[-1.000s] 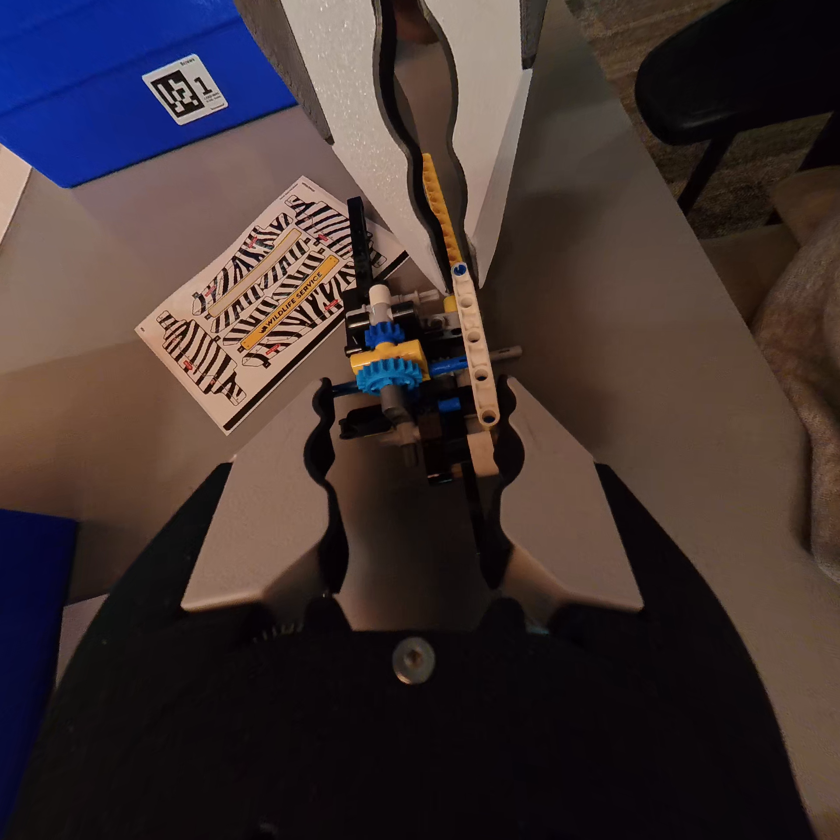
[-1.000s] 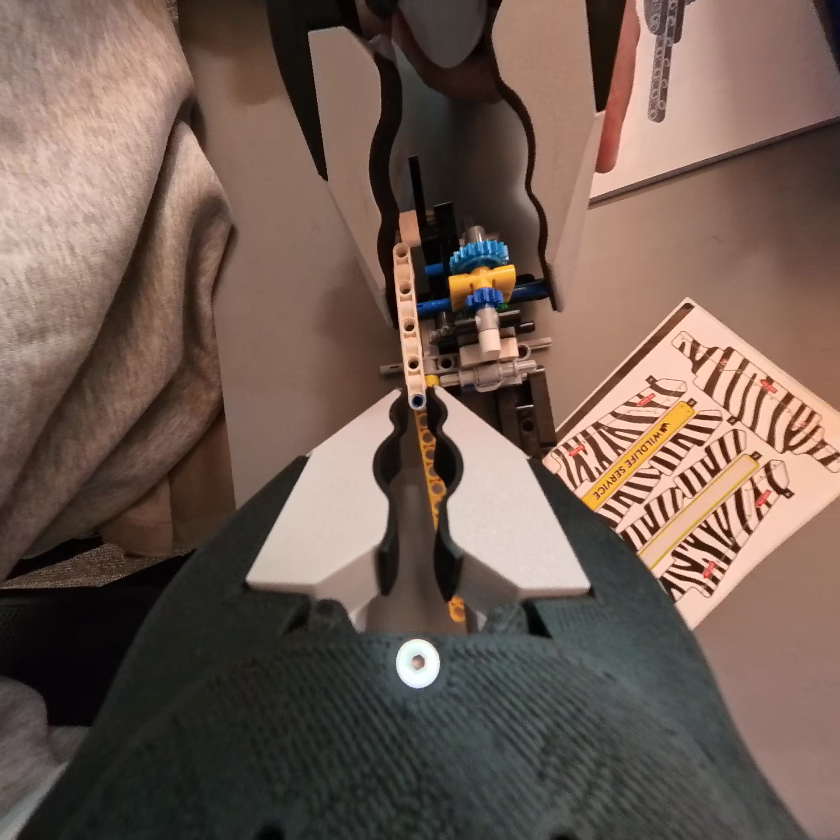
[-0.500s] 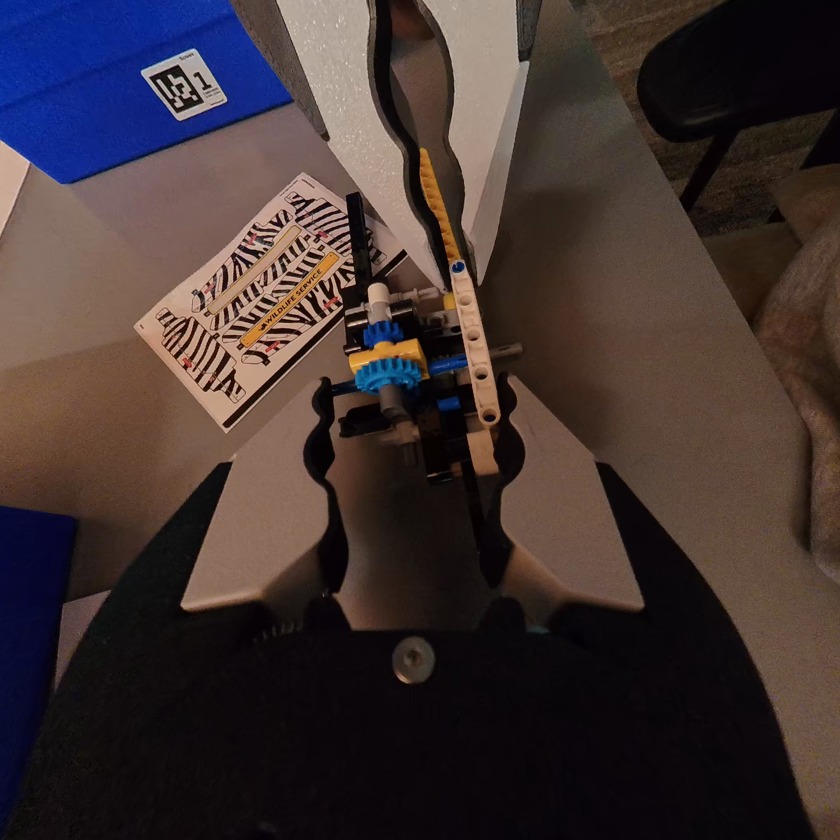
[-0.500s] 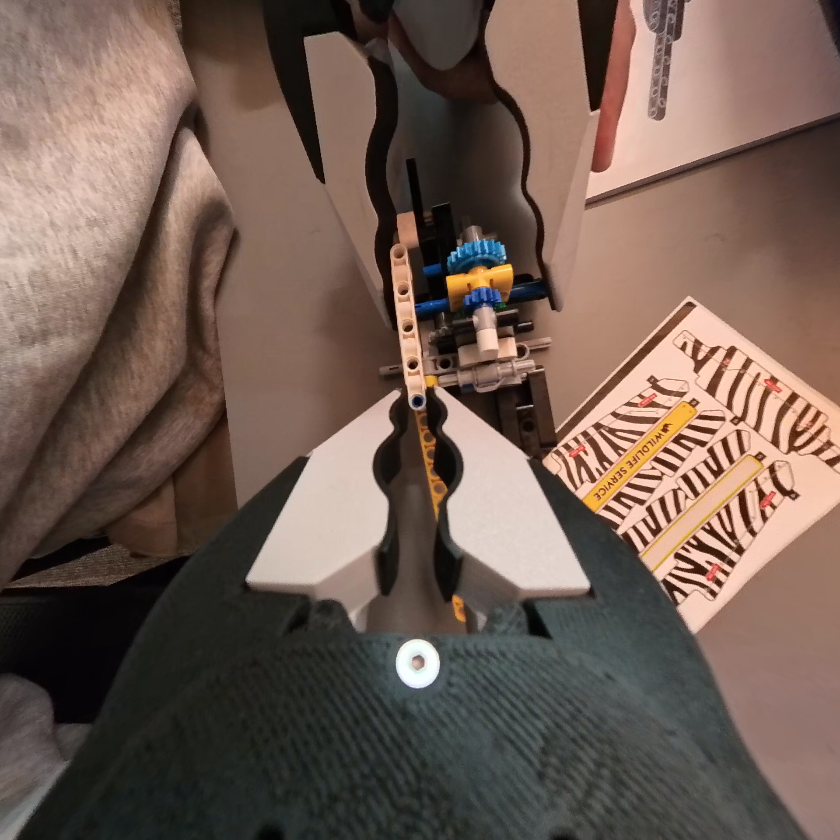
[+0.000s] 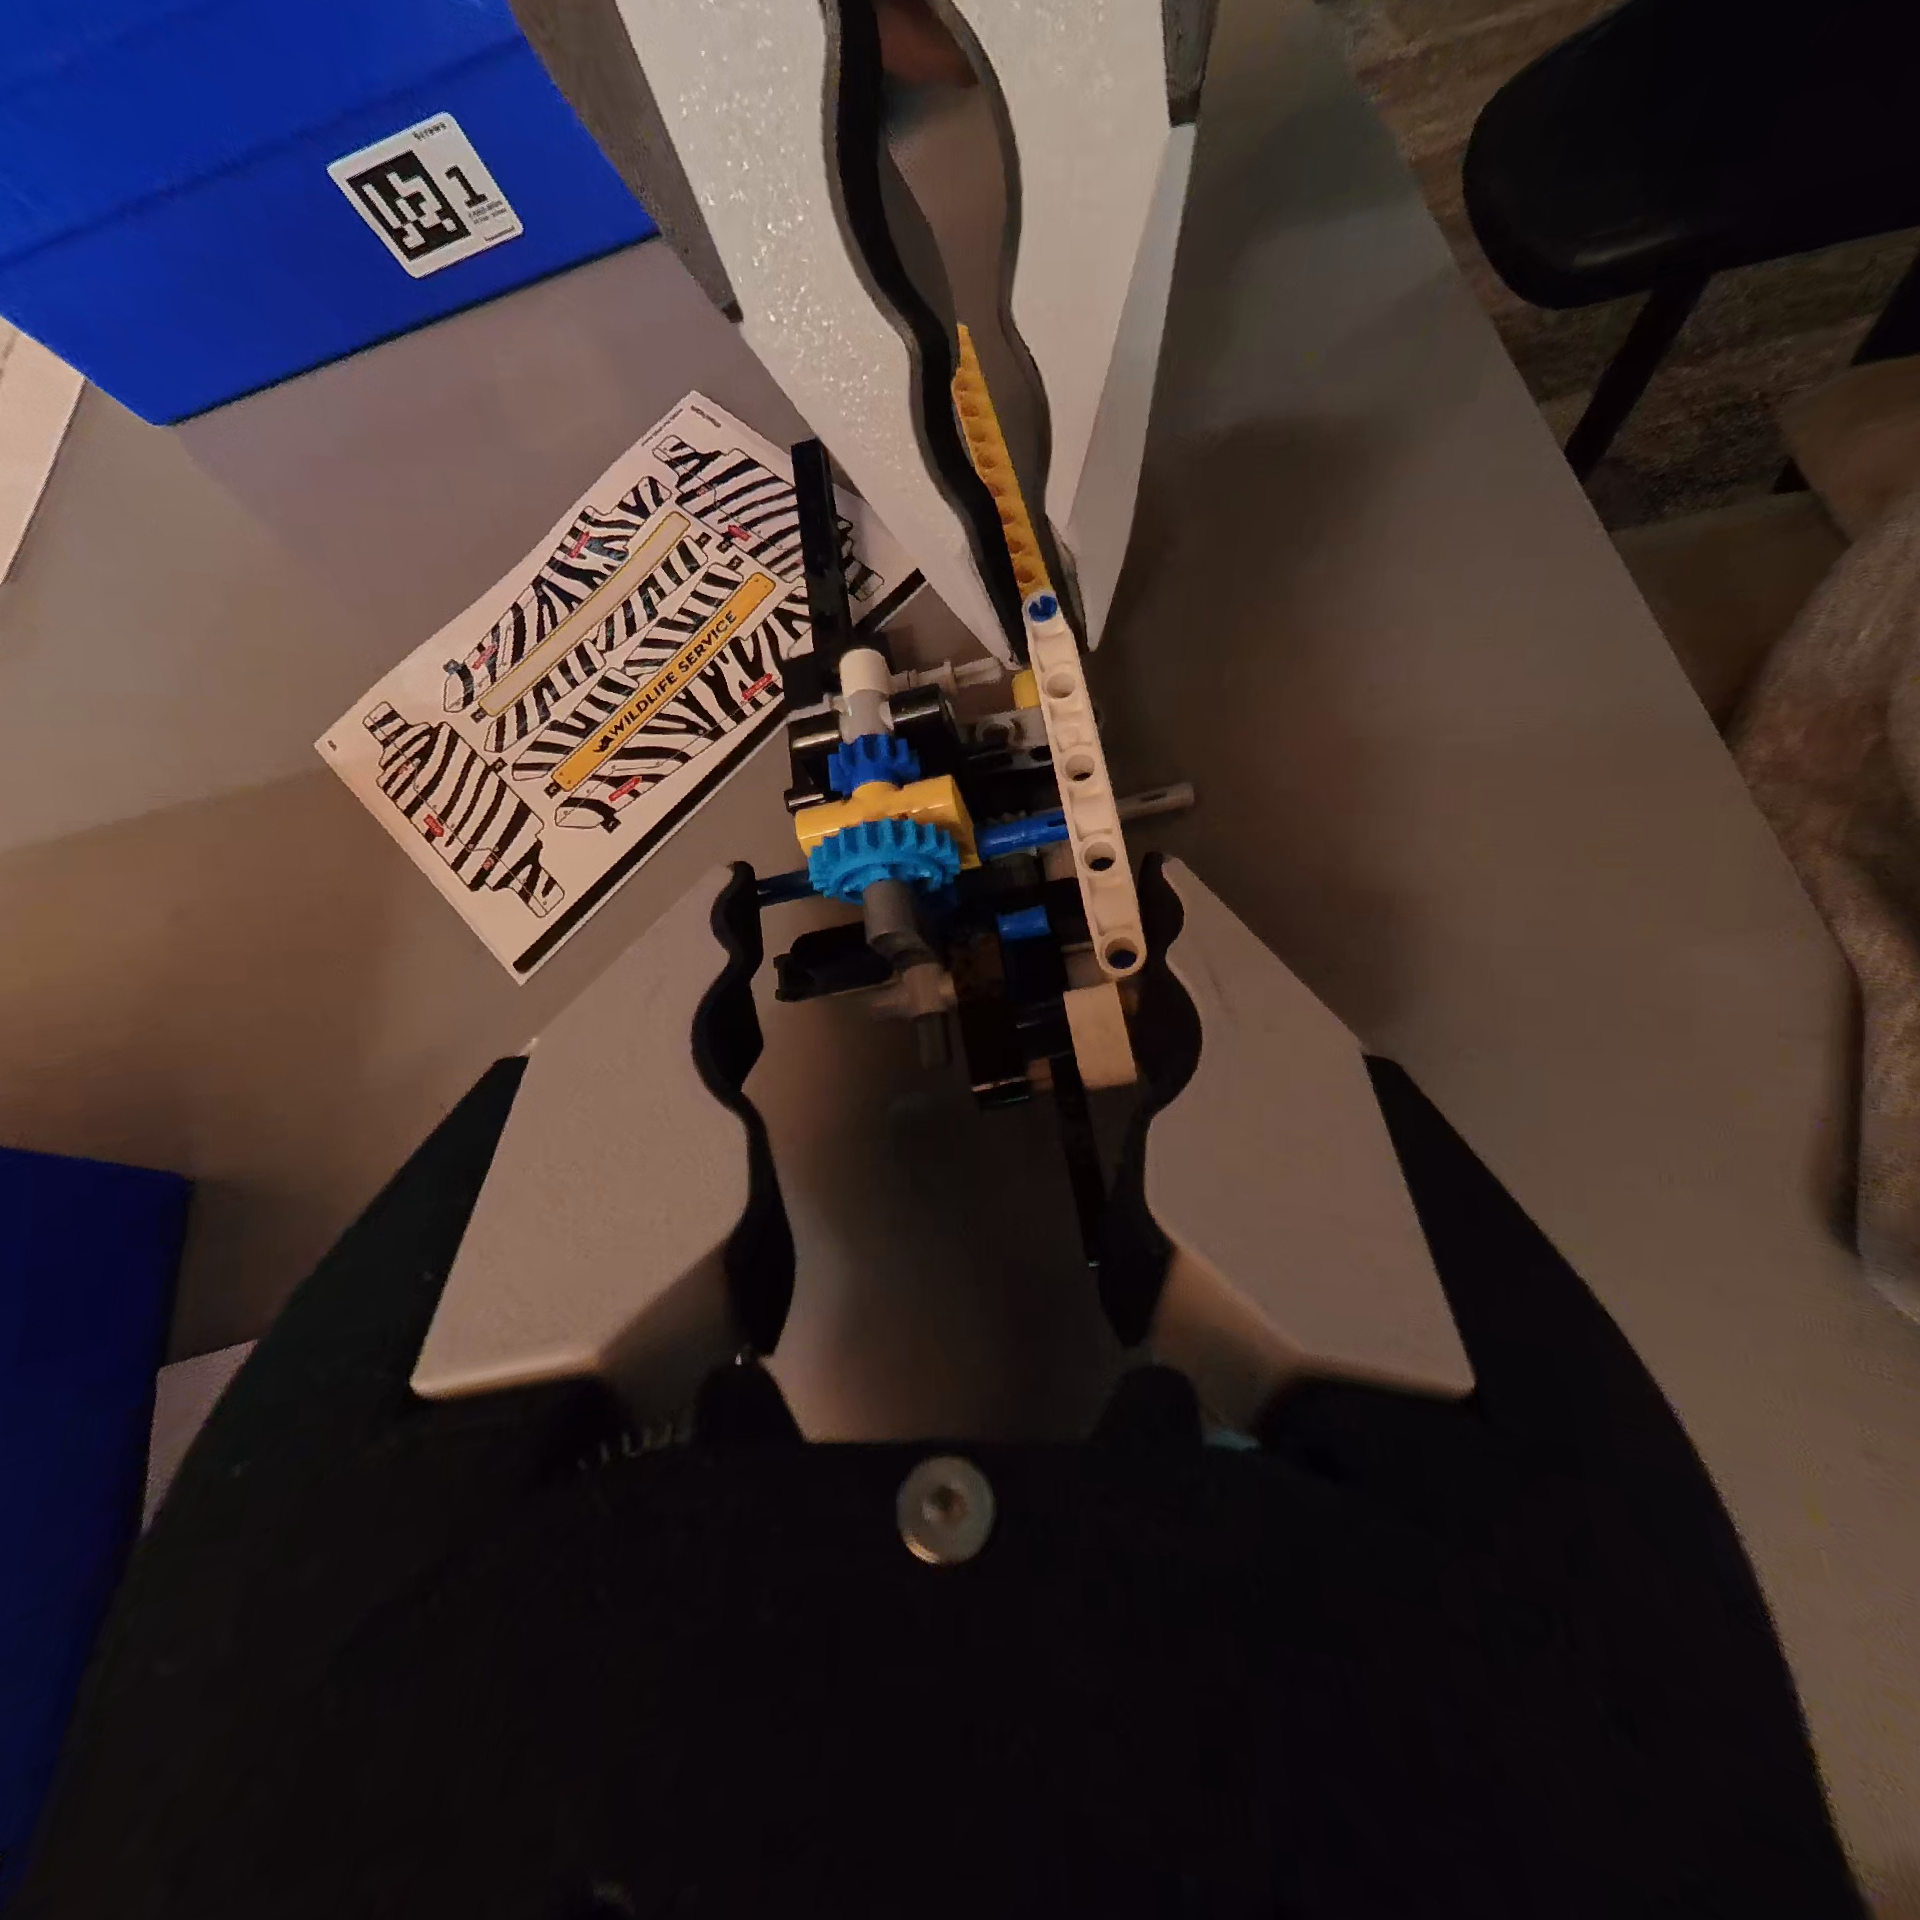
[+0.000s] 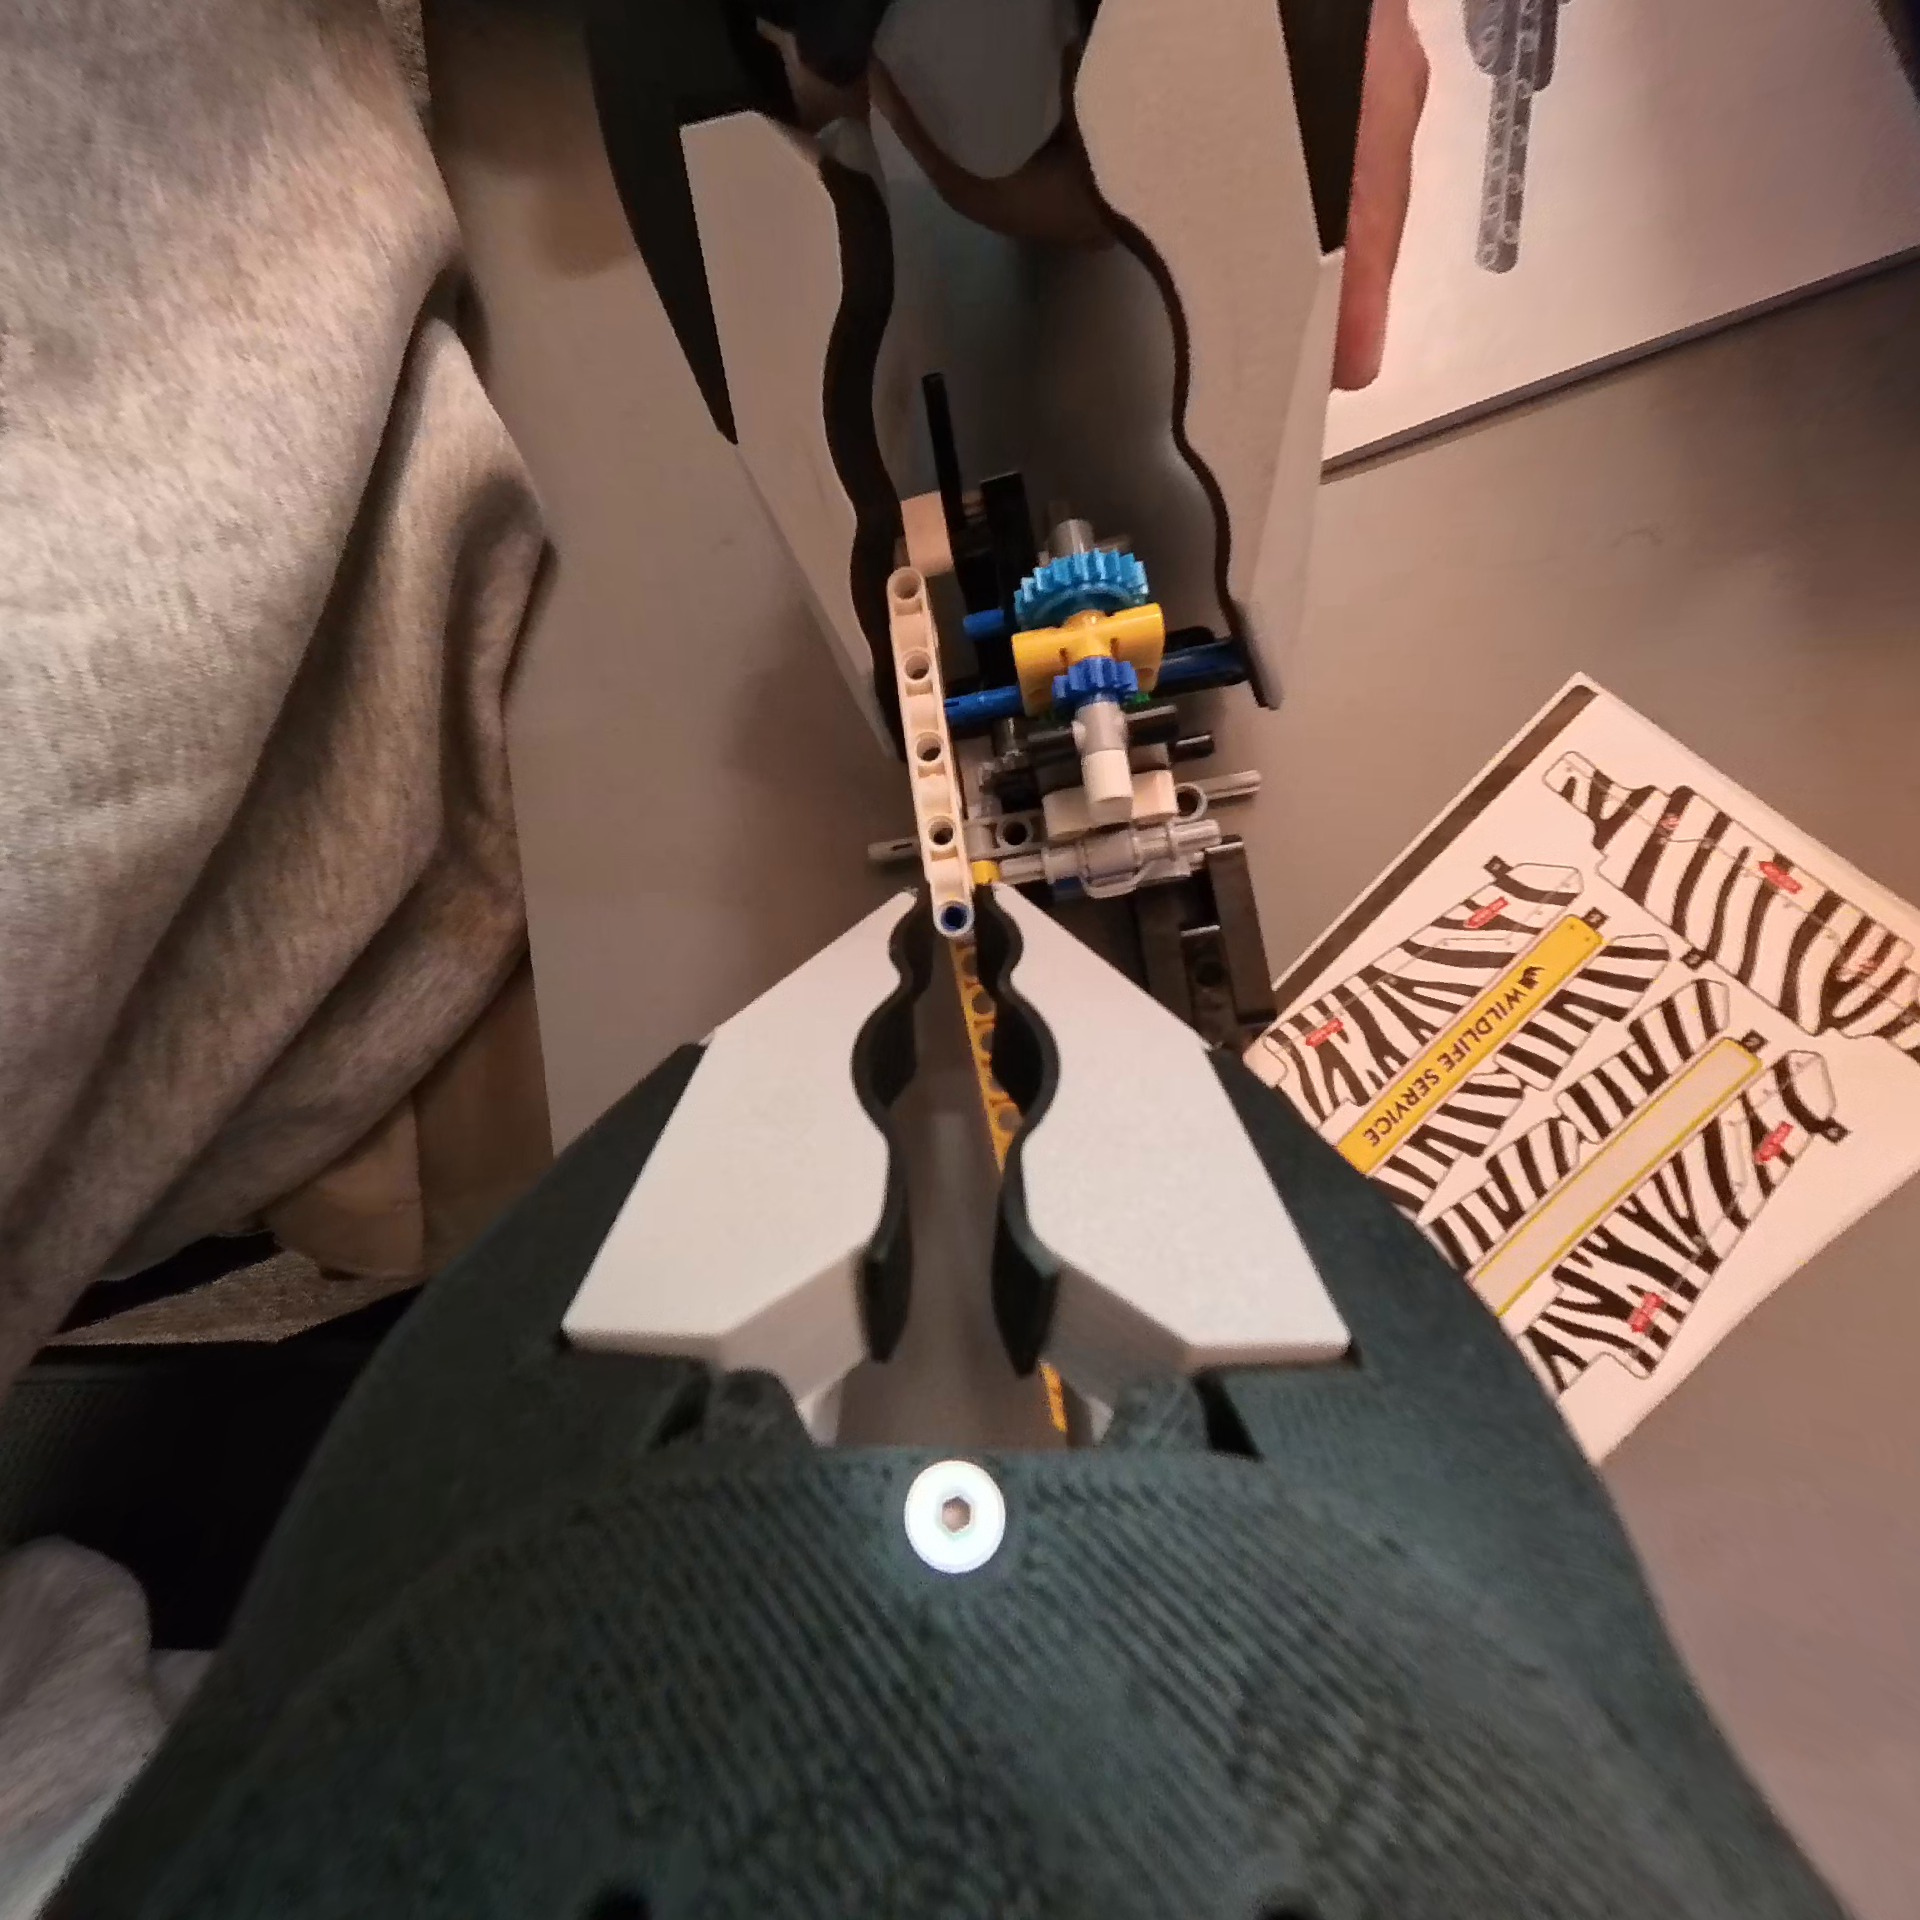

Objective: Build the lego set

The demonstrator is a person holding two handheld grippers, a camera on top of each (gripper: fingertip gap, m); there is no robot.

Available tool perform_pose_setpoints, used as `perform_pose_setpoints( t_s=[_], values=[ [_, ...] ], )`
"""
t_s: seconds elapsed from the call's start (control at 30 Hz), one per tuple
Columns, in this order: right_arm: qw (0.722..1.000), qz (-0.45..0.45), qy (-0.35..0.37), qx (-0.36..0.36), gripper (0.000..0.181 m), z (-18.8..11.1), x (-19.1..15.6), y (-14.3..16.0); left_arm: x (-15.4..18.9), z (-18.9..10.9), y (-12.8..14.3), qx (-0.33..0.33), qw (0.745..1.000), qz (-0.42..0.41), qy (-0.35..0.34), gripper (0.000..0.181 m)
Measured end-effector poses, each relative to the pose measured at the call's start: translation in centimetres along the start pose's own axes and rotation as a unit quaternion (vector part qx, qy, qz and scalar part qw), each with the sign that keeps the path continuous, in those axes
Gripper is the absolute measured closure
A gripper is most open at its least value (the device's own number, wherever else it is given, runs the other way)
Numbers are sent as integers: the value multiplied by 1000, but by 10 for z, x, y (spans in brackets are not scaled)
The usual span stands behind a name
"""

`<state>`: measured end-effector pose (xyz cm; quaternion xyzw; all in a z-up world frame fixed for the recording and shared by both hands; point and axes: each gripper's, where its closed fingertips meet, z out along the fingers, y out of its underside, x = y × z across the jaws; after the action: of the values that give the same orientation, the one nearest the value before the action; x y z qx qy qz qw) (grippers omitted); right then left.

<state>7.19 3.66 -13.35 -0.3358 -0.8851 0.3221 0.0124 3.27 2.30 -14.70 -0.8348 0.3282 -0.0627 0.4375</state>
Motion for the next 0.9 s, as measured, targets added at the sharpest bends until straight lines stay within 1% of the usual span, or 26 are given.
perform_pose_setpoints(
  t_s=[0.03, 0.2, 0.37, 0.5, 0.6, 0.67, 0.77, 0.9],
  values=[
    [1000, 1, 0, 2, 176, 0, 0, -1, 0, -1, 0, 1, 1000, -3, 2, 108],
    [1000, -6, 18, -2, 176, 4, -5, -4, 6, -7, 1, -2, 1000, 5, 15, 106],
    [999, -6, 19, 29, 175, 9, -17, -14, 18, -16, 3, -3, 1000, 20, 18, 105],
    [998, -15, 37, 46, 175, 13, -24, -19, 31, -23, 5, -1, 999, 14, 35, 103],
    [997, -18, 51, 61, 174, 17, -31, -26, 37, -27, 4, 6, 999, 9, 36, 103],
    [996, -17, 56, 65, 174, 20, -35, -28, 39, -28, 4, 6, 999, 4, 32, 104],
    [995, -14, 66, 72, 174, 21, -37, -30, 40, -28, 3, 5, 1000, 4, 25, 97],
    [993, -15, 82, 86, 174, 19, -39, -35, 38, -28, 2, 6, 1000, 0, 22, 101]
  ],
)
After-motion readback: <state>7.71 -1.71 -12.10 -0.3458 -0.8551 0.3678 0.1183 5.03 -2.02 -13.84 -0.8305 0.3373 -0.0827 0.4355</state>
